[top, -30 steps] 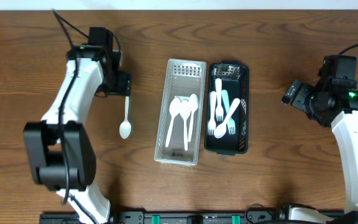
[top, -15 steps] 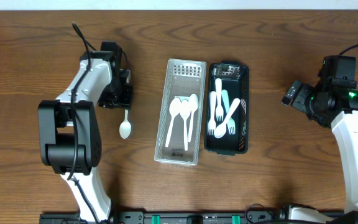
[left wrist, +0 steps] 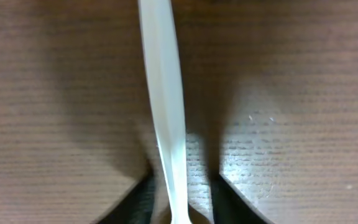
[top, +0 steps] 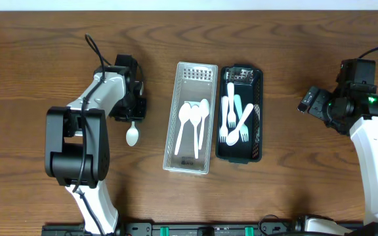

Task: Pack container
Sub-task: 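Reach the left gripper to the last white spoon and grasp it, then lift the spoon with the left gripper and drop it into the clear tray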

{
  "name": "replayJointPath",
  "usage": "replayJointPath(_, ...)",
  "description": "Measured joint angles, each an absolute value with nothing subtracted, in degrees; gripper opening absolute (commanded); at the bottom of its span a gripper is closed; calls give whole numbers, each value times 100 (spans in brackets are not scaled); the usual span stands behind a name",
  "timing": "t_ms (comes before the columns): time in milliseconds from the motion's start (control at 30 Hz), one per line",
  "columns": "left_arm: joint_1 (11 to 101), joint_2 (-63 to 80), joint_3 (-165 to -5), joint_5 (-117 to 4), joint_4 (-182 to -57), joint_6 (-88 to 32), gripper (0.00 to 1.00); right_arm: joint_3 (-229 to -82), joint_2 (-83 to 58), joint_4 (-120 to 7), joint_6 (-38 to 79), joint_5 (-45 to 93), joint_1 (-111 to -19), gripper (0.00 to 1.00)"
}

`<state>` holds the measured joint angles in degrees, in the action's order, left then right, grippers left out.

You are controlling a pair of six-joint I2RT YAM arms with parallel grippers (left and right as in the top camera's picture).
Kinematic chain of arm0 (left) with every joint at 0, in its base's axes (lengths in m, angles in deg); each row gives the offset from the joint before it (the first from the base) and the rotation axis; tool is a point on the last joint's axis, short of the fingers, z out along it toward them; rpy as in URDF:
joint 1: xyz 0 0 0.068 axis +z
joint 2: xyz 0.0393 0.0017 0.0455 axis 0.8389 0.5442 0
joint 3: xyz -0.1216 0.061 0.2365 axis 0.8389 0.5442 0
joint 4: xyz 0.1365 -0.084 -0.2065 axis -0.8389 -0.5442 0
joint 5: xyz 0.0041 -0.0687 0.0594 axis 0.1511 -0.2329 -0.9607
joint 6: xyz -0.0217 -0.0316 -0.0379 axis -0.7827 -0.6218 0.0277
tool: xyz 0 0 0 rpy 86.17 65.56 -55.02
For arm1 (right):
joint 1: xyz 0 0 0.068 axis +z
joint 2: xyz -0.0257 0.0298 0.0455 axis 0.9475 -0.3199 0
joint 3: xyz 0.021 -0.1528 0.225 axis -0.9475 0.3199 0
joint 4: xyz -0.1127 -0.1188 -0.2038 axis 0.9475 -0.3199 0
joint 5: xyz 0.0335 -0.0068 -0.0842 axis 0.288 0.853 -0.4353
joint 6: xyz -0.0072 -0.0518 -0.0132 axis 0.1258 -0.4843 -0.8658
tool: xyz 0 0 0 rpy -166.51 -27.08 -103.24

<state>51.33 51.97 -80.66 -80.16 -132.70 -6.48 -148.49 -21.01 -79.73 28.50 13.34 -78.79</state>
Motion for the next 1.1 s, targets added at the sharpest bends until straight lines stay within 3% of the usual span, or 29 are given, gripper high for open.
replayJointPath(100, 5133, 5167, -8009, -8012, -13276, -694, 20, -14849, -2101, -7973, 2850, 1327, -7879, 99)
replayJointPath(200, 5133, 5136, -7959, -8012, -13300, -760, 5, -14849, -2101, -7973, 2850, 1325, -7879, 99)
replayJointPath(533, 5129, 4953, -7891, -7981, -13759, -819, 6, -14849, -2101, -7964, 2850, 1308, -7879, 99)
replayJointPath(700, 4998, 3936, -7961, -7747, -14148, -841, 6, -14849, -2101, -7958, 2850, 1306, -7879, 99)
replayJointPath(933, 3999, 1976, -8282, -7393, -13777, -996, 6, -14849, -2101, -7960, 2850, 1303, -7879, 99)
replayJointPath(1100, 3317, 1831, -8280, -7352, -13543, -1335, 6, -14849, -2101, -7964, 2850, 1303, -7879, 99)
